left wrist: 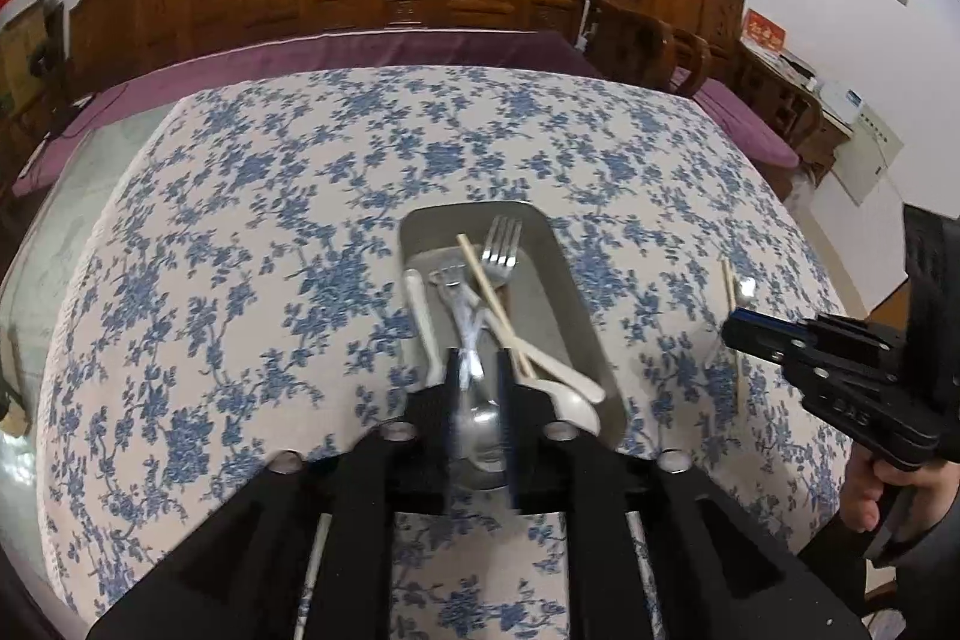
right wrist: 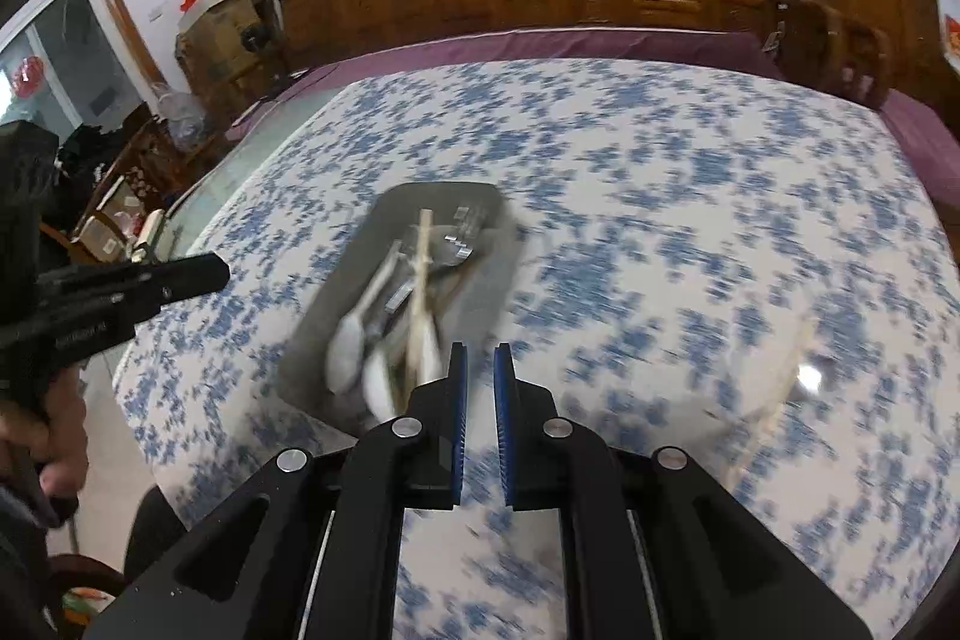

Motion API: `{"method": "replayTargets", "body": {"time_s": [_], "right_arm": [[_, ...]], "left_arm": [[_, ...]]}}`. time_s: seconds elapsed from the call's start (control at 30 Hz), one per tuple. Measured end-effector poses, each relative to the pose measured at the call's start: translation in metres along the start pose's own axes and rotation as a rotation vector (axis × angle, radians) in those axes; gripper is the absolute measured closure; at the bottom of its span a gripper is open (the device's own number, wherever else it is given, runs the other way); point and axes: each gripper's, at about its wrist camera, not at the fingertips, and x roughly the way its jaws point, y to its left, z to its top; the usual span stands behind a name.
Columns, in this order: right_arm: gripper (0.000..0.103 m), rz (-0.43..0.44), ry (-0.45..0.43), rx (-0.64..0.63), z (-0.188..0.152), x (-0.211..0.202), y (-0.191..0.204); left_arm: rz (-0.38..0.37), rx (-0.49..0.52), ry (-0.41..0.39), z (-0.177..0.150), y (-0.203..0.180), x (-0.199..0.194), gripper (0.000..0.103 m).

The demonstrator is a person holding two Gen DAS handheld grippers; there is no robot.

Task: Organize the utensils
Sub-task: 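Move the right tool to the wooden chopstick and grasp it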

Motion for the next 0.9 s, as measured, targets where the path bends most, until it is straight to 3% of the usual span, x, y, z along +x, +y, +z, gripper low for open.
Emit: {"method": "replayTargets", "body": {"time_s": [0.07, 0.13, 0.27, 0.3, 0.37, 0.47, 0.57, 0.63, 0.7, 0.9], "right_arm": [[0.091, -0.03, -0.01, 0.008, -0.01, -0.013, -0.012], [0.078, -0.063, -0.018, 0.011, -0.02, -0.024, -0.022], [0.059, -0.138, -0.019, 0.01, -0.038, -0.038, -0.044], [0.056, -0.15, -0.016, 0.013, -0.042, -0.039, -0.049], [0.055, -0.171, -0.005, 0.024, -0.049, -0.039, -0.06], [0.055, -0.195, 0.012, 0.043, -0.057, -0.036, -0.075], [0.055, -0.195, 0.035, 0.064, -0.062, -0.027, -0.087], [0.055, -0.196, 0.059, 0.087, -0.063, -0.018, -0.094], [0.065, -0.2, 0.082, 0.106, -0.062, -0.005, -0.102], [0.073, -0.235, 0.158, 0.147, -0.055, 0.035, -0.12]], "left_arm": [[-0.007, 0.009, -0.001, 0.0, -0.007, 0.001, 0.085], [-0.017, 0.017, 0.0, 0.0, -0.014, 0.003, 0.082], [-0.038, 0.027, -0.003, -0.001, -0.027, 0.006, 0.06], [-0.041, 0.03, -0.002, -0.001, -0.031, 0.008, 0.057], [-0.054, 0.035, -0.005, -0.002, -0.037, 0.009, 0.04], [-0.067, 0.046, -0.011, -0.002, -0.046, 0.012, 0.028], [-0.075, 0.06, -0.007, -0.003, -0.054, 0.016, 0.023], [-0.08, 0.066, -0.003, -0.003, -0.06, 0.019, 0.022], [-0.084, 0.073, -0.003, -0.004, -0.065, 0.021, 0.022], [-0.097, 0.096, 0.01, -0.005, -0.086, 0.031, 0.022]]}}
